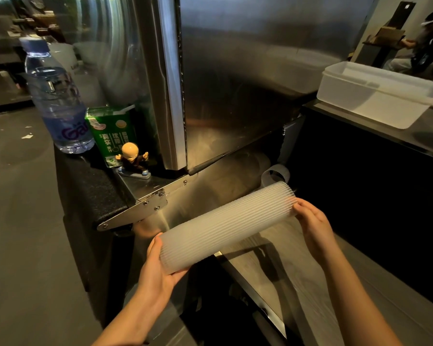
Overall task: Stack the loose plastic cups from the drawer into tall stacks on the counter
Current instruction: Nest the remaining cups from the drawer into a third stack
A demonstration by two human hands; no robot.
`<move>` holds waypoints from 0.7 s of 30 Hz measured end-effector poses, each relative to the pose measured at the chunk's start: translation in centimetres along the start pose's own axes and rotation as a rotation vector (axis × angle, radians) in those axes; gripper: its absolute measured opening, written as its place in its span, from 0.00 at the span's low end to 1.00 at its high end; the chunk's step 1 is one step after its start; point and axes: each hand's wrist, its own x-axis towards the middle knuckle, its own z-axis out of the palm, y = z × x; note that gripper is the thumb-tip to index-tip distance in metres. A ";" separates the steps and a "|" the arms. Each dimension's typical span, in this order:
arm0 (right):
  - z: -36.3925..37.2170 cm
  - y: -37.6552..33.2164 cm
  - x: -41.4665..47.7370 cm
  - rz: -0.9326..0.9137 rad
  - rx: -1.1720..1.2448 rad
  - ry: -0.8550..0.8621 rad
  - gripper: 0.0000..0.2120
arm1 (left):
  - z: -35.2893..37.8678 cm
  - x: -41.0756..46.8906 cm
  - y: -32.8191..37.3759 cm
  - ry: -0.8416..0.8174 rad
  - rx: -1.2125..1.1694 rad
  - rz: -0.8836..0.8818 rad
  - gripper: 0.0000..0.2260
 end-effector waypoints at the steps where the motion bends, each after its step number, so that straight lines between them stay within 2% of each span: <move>1: 0.0 0.1 0.0 0.006 -0.011 -0.005 0.12 | 0.1 -0.1 0.1 0.002 -0.007 0.004 0.15; 10: 0.6 0.0 0.3 0.042 0.018 0.000 0.11 | 0.4 -0.4 0.1 0.006 -0.016 0.013 0.16; 13: 0.8 -0.5 0.7 0.020 0.208 0.063 0.13 | 0.9 -0.3 0.1 0.033 -0.037 0.005 0.16; 15: 0.6 0.0 2.0 0.016 0.286 0.181 0.14 | 1.1 -0.3 0.0 0.041 -0.049 0.005 0.17; 18: 0.3 2.2 4.8 0.042 -0.086 0.393 0.12 | 1.3 -0.4 -0.1 0.044 -0.056 0.016 0.17; 21: 0.6 3.3 6.9 0.081 -0.374 0.401 0.18 | 1.3 -0.5 -0.1 0.047 -0.051 0.019 0.17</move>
